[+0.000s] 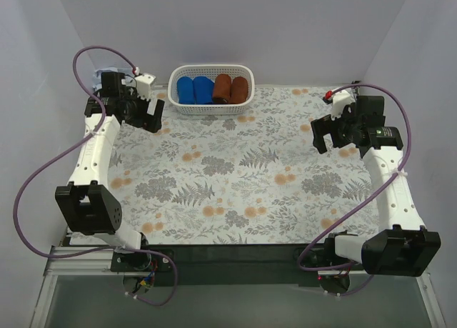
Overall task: Roll the towels
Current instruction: Grab a towel with the left arm
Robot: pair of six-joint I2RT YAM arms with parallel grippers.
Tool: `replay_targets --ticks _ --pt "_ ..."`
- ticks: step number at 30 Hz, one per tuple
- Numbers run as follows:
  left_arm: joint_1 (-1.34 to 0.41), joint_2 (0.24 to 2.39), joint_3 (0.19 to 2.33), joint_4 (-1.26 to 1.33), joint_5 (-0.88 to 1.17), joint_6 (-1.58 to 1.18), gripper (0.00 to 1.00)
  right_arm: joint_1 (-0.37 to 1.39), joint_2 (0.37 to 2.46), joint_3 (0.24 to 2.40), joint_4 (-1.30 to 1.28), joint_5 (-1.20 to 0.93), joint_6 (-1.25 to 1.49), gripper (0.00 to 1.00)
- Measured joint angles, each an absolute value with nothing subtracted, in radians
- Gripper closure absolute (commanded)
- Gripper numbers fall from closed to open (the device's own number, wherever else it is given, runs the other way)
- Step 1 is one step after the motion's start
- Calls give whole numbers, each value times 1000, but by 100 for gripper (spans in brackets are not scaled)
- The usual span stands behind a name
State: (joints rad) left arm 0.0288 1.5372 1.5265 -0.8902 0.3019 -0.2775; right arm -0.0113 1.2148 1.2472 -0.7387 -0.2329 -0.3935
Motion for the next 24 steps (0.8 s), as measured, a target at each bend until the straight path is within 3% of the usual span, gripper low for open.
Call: replay_targets --ticks 16,21,24 --pt "58 2055 2167 -924 85 -285 2 -12 1336 1269 -773 -100 -398 2" --pt "69 2105 2155 -785 5 -298 2 -12 1341 1267 -803 -113 -408 2" --pt "81 2111 2117 -682 -28 -303 9 -12 1341 1266 -814 -117 -416 1"
